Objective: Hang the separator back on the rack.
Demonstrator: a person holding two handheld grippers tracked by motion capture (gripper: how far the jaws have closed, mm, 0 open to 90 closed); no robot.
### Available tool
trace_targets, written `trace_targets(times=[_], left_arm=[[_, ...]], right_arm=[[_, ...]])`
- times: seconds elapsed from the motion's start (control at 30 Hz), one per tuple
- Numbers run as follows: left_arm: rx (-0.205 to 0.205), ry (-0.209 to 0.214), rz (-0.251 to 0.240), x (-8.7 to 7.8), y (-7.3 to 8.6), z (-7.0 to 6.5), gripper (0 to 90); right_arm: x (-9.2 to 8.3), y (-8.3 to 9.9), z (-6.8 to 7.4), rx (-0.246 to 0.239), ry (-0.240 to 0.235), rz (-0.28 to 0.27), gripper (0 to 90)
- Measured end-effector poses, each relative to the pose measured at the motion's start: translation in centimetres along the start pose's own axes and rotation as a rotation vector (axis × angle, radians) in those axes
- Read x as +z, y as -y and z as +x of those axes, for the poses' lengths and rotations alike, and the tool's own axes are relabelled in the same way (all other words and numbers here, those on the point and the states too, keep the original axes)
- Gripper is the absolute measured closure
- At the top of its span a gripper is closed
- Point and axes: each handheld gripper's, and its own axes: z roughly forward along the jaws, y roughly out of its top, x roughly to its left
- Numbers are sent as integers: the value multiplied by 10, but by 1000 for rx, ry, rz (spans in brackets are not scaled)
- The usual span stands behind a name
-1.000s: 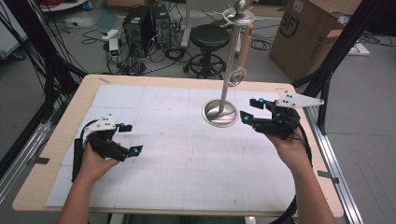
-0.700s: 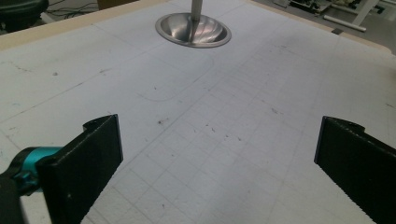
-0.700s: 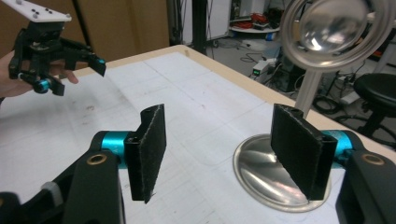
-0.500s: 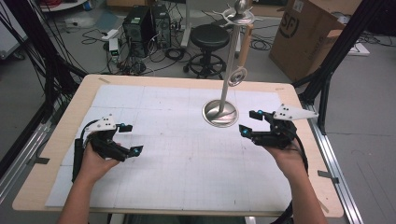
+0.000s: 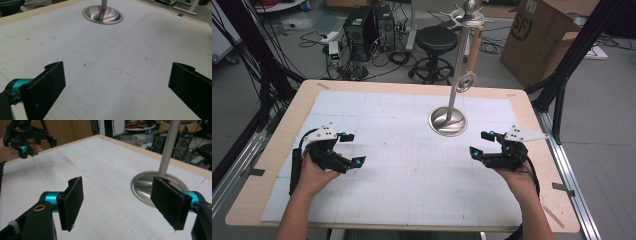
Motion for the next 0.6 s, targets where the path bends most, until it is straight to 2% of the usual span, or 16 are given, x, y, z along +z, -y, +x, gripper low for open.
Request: trace_targets(times=[0.3,0.6], left_arm=[[2,2,-2,1,-1,-2,16],[3,-1,0,1,0,0,16]], right_arm=[[3,13,-1,18,-9,10,183],[8,23,-10,46,6,30,148]])
